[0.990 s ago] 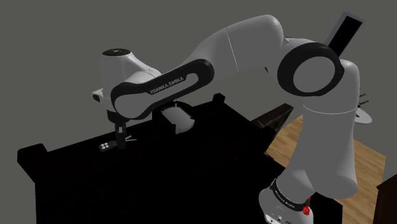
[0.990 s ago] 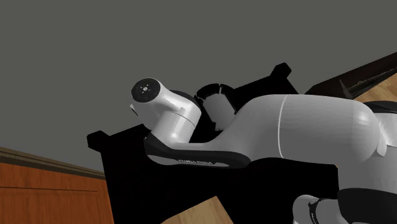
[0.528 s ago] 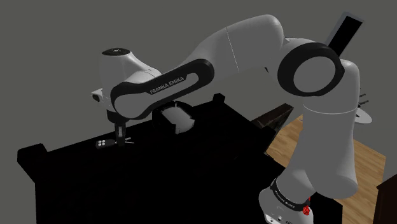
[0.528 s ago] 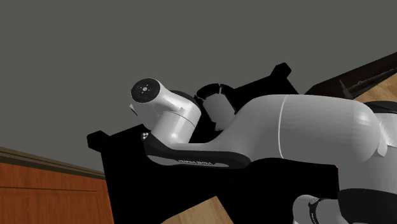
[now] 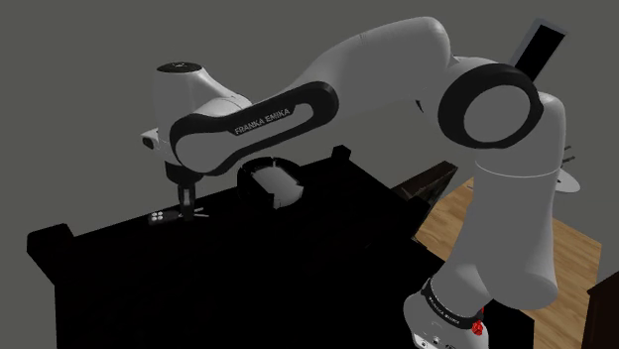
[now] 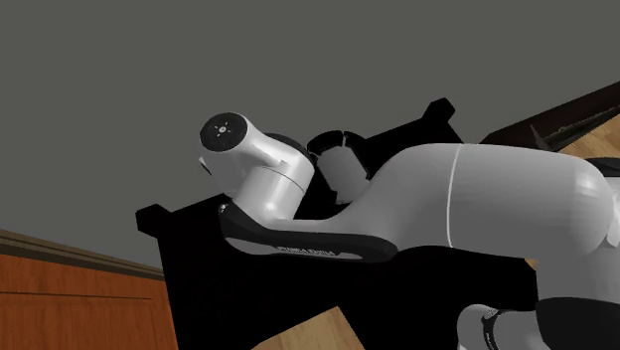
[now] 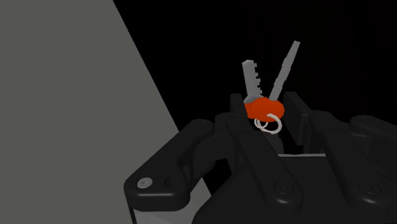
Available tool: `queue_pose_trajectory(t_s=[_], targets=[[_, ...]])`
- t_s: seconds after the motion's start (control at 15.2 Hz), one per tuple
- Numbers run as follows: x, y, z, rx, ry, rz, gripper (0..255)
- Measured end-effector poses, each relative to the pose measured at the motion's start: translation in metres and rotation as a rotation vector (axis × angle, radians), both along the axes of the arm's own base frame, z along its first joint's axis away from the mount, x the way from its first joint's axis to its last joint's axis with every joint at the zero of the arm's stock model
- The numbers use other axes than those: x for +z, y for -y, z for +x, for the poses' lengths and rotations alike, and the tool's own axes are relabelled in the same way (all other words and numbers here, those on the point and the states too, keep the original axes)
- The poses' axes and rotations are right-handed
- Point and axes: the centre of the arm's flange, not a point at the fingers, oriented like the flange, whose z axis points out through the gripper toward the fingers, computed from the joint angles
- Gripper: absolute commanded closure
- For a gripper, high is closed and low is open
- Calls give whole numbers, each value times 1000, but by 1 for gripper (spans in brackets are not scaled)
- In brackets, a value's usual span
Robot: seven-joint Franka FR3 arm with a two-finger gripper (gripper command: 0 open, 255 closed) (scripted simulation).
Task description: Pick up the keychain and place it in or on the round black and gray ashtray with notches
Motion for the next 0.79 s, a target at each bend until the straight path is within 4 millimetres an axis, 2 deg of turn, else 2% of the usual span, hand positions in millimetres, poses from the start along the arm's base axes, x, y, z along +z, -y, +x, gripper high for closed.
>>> queue_pose_trajectory(t_s=[0.79], targets=[[61, -2, -2, 0, 0, 0, 255]])
